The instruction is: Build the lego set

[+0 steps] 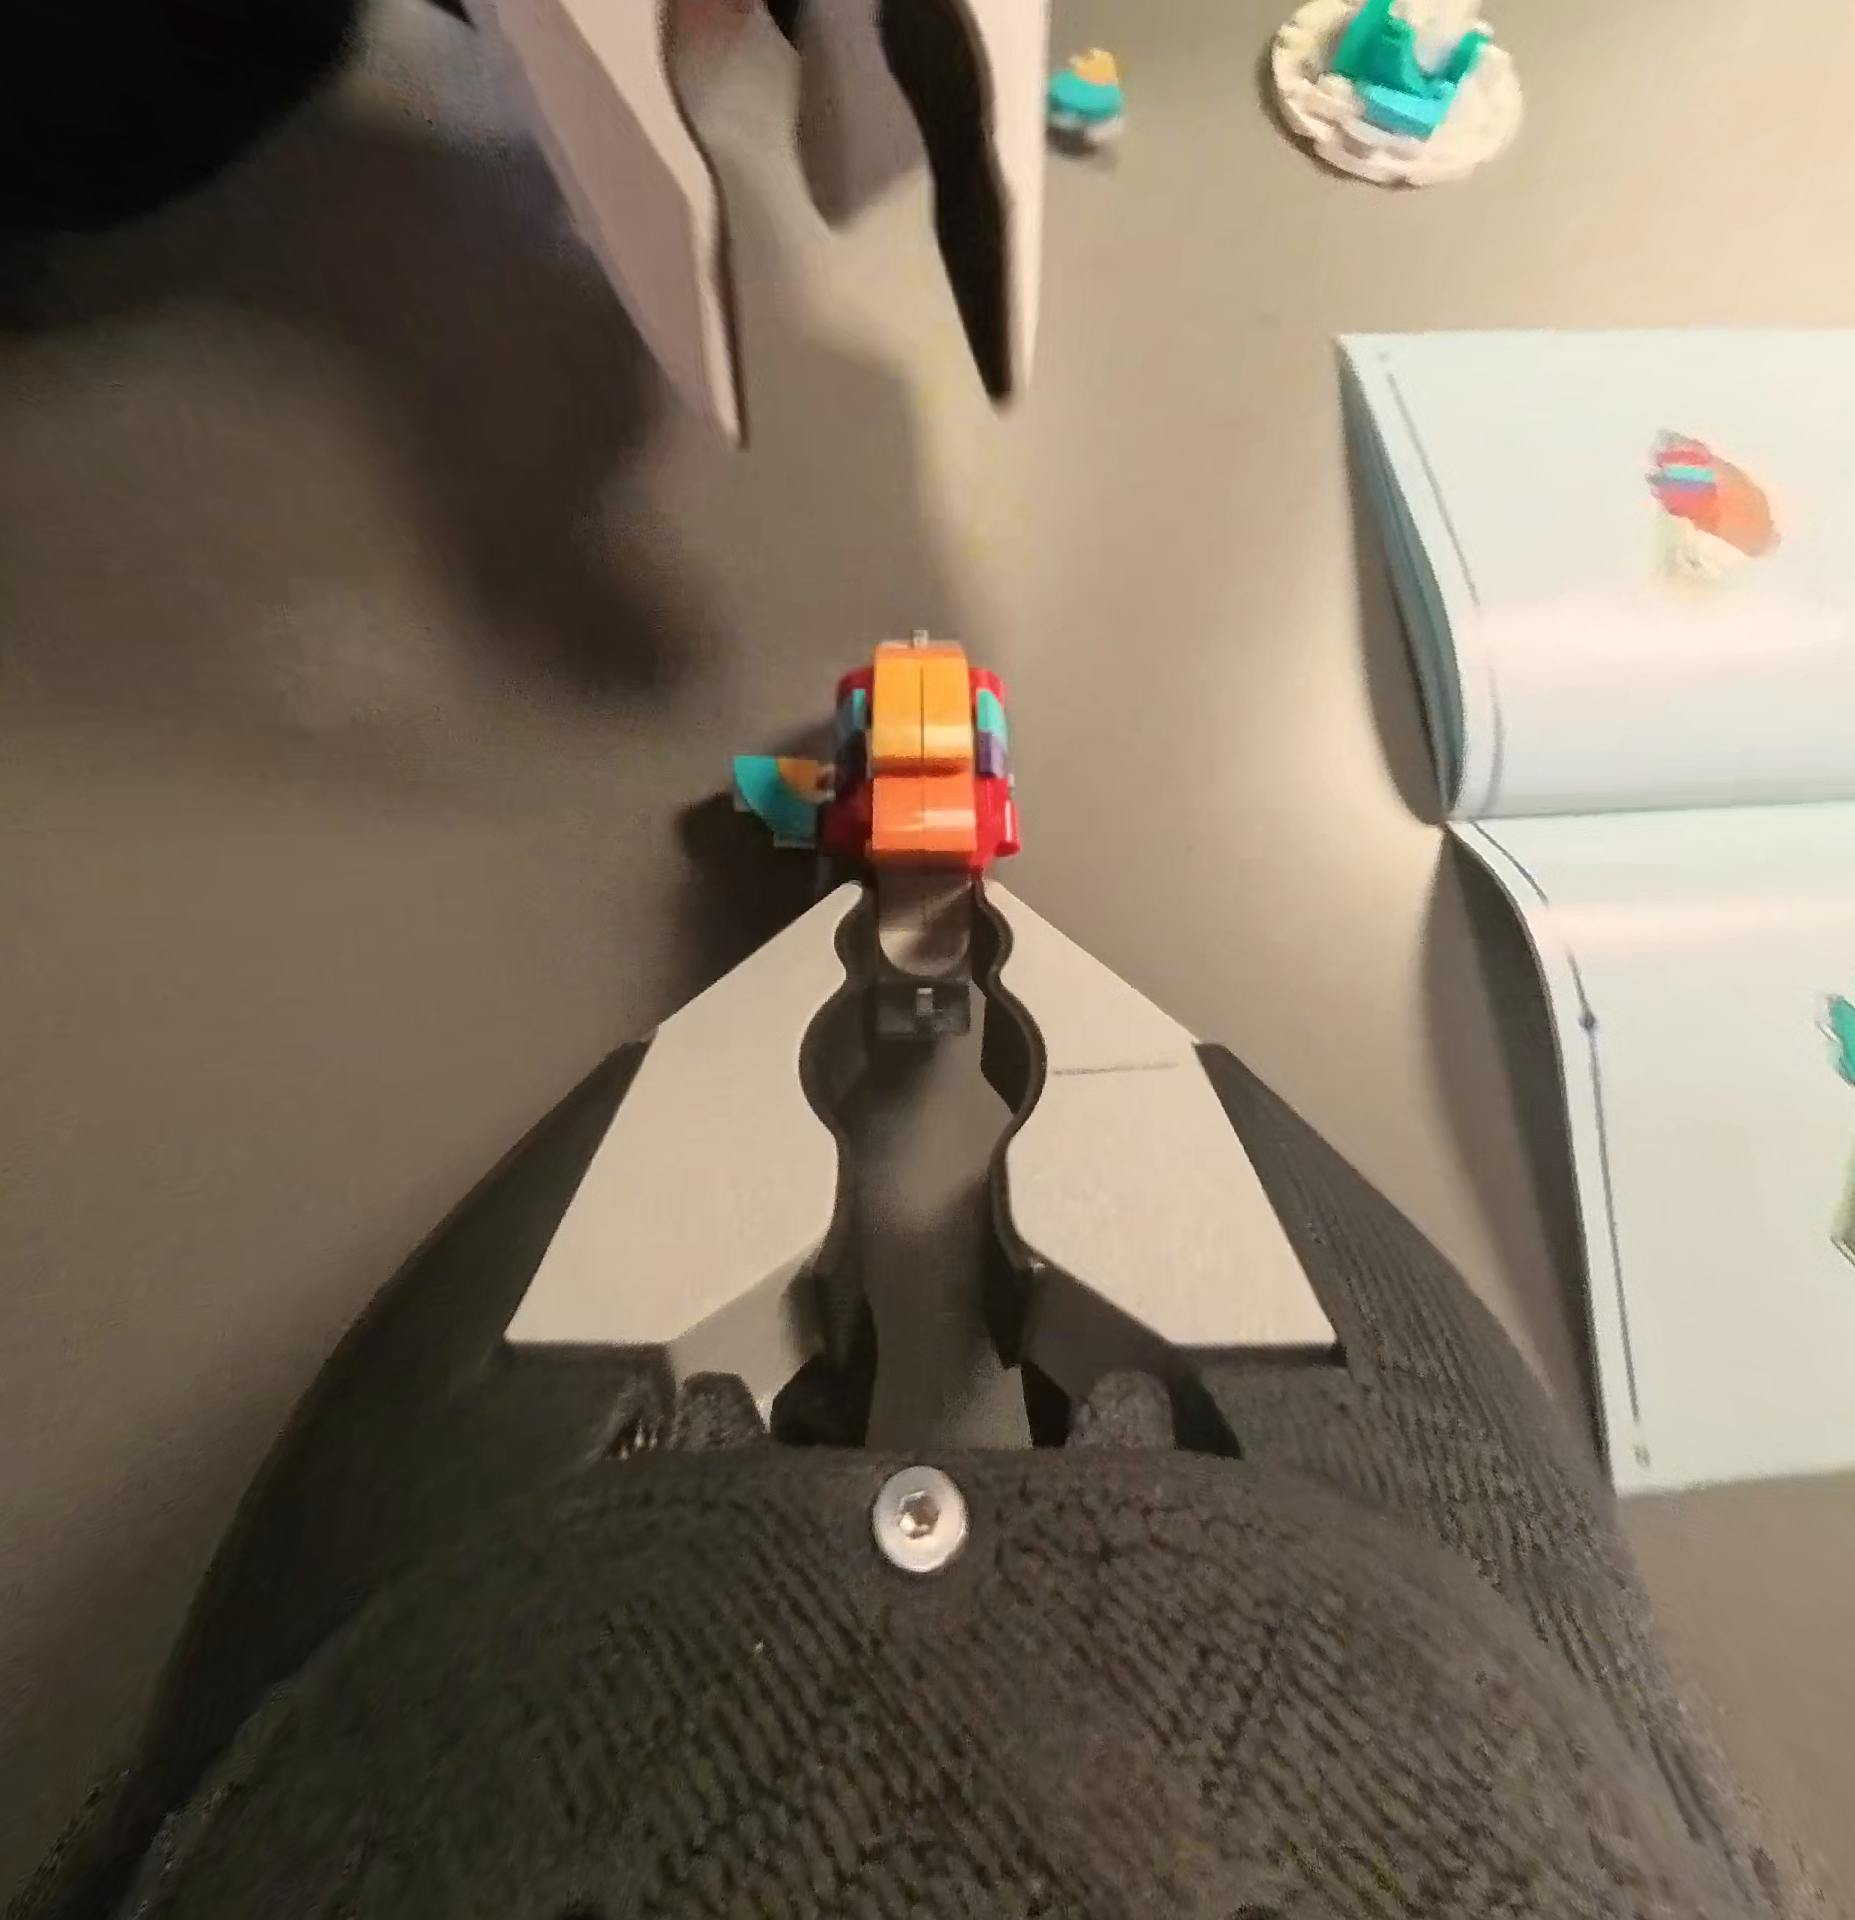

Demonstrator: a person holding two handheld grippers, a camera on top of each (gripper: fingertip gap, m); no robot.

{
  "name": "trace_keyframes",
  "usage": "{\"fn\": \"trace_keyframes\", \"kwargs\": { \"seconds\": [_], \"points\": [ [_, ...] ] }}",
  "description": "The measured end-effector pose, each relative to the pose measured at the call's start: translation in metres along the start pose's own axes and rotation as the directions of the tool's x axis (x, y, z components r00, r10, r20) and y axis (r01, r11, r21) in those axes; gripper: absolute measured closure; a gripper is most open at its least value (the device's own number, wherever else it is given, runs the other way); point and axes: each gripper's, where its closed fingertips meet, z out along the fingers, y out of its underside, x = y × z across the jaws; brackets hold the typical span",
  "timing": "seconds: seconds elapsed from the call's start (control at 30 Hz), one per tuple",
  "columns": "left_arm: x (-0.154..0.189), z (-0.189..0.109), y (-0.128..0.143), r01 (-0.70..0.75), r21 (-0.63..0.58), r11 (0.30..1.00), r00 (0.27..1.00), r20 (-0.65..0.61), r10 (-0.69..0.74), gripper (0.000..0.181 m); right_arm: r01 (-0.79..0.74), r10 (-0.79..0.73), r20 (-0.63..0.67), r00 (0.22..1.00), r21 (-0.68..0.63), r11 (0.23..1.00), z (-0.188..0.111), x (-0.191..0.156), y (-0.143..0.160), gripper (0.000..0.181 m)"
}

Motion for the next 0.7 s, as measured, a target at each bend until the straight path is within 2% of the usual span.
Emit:
{"fn": "trace_keyframes", "kwargs": {
  "seconds": [0.1, 0.17, 0.27, 0.47, 0.7],
  "points": [
    [-0.006, -0.027, -0.008, -0.019, 0.073, 0.997, 0.995, 0.097, 0.012, 0.139, -0.053, 0.051, -0.136, 0.989, -0.011, 0.999, -0.003, 0.008, 0.002, 0.164],
    [-0.004, -0.042, -0.011, -0.019, 0.116, 0.993, 0.992, 0.13, 0.003, 0.138, -0.077, 0.076, -0.177, 0.981, 0.004, 0.997, -0.006, 0.007, 0.003, 0.156],
    [0.001, -0.059, -0.011, 0.002, 0.176, 0.984, 0.989, 0.147, -0.028, 0.135, -0.135, 0.138, -0.182, 0.974, 0.026, 0.99, -0.009, 0.003, 0.007, 0.146],
    [0.001, -0.076, 0.001, 0.044, 0.237, 0.971, 0.977, 0.192, -0.091, 0.132, -0.187, 0.19, -0.17, 0.967, 0.035, 0.982, -0.011, -0.012, 0.009, 0.146],
    [0.0, -0.081, 0.009, 0.11, 0.283, 0.953, 0.97, 0.179, -0.165, 0.132, -0.16, 0.165, -0.141, 0.976, 0.045, 0.986, -0.002, -0.034, -0.002, 0.145]
  ]
}}
